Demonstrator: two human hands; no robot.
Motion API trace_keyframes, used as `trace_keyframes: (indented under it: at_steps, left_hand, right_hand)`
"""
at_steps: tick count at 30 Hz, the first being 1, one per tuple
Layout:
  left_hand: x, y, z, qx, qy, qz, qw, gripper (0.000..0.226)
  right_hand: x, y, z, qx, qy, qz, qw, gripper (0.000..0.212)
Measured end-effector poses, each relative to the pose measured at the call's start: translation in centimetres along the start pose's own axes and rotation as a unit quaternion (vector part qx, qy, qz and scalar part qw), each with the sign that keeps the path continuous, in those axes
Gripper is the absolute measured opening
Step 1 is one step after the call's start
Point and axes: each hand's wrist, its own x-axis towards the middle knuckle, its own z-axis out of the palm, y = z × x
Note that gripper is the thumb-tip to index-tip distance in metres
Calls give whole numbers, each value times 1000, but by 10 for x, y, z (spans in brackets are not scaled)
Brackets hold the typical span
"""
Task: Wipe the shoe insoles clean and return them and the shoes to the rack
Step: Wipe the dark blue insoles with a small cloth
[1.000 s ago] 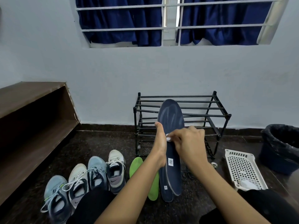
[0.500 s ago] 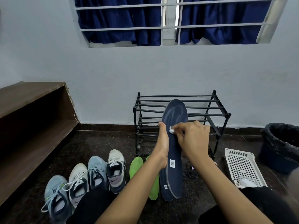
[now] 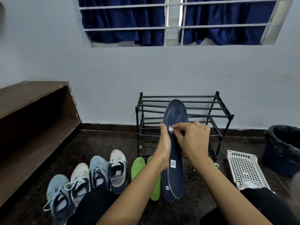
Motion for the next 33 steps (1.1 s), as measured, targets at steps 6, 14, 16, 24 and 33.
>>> trace_keyframes:
  at_steps: [6,14,16,24,33]
  left_hand:
    - [2,8,-7,-2,25,-7,1000,88]
    - [4,15,-12,-11,53,9,999,79]
    - [2,10,-8,-3,44,-2,999,75]
    - [7,6,-9,-4,44,-34,998,66]
    - [8,10,-14,-27,44,-47,998,70]
  right_hand:
    - [-9,-7,0,126,-41,33,991,4]
    - [-11,-14,6,101,-53,23,993,7]
    - [-4,-8,5,106,-47,41,992,6]
    - [-4,-7,10,100,-54,46,992,7]
    - [-10,-11,8,100,-71,27,992,8]
